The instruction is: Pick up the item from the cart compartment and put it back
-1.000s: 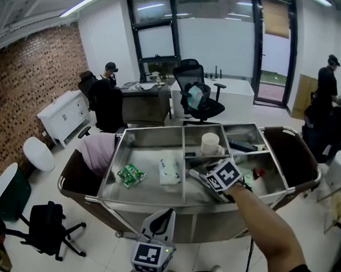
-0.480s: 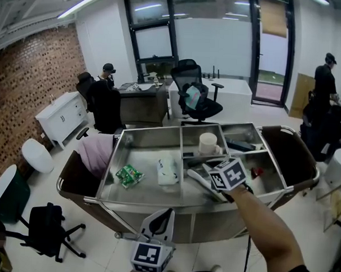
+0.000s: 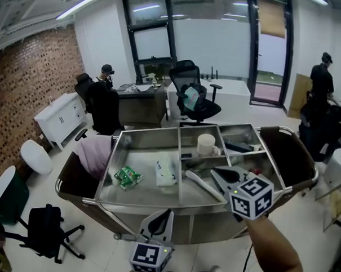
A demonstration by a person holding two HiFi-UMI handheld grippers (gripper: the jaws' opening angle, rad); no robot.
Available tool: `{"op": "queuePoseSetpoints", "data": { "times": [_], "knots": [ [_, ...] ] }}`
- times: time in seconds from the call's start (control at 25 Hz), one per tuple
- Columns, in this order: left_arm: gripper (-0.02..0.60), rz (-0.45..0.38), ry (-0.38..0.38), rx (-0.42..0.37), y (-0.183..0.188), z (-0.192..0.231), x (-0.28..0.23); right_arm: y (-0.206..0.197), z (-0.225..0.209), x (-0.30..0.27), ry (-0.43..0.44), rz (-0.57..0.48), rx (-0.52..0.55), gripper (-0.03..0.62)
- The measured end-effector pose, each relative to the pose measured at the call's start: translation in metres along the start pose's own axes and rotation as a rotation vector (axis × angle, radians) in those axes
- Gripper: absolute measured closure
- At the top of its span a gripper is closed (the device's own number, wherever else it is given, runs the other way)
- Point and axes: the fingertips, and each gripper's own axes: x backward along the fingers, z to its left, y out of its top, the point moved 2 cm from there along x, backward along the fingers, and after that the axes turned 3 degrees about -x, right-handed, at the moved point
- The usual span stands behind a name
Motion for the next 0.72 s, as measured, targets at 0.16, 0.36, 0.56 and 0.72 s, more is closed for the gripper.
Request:
{"op": "queuePoseSetpoints", "data": {
  "times": [0.16, 0.36, 0.56, 0.72],
  "knots": [
    [0.581, -0.004, -0.006, 0.006, 0.002, -0.002, -0.002, -0.002, 0.022, 0.043, 0.005, -0.063, 0.013, 0.588],
    [0.581, -0.009, -0.023, 0.008, 0.005, -0.006, -0.005, -0.008, 0.04, 0.083, -0.014, -0.103, 0.023, 0.588],
    [0.581, -0.007, -0.03, -0.007, 0.005, -0.009, -0.004, -0.024, 0.045, 0.113, -0.044, -0.14, -0.031, 0.588],
    [0.581, -0.002, -0.028, -0.017, 0.0, -0.007, -0.002, -0.048, 0.042, 0.125, -0.081, -0.163, -0.066, 0.588]
  ]
}}
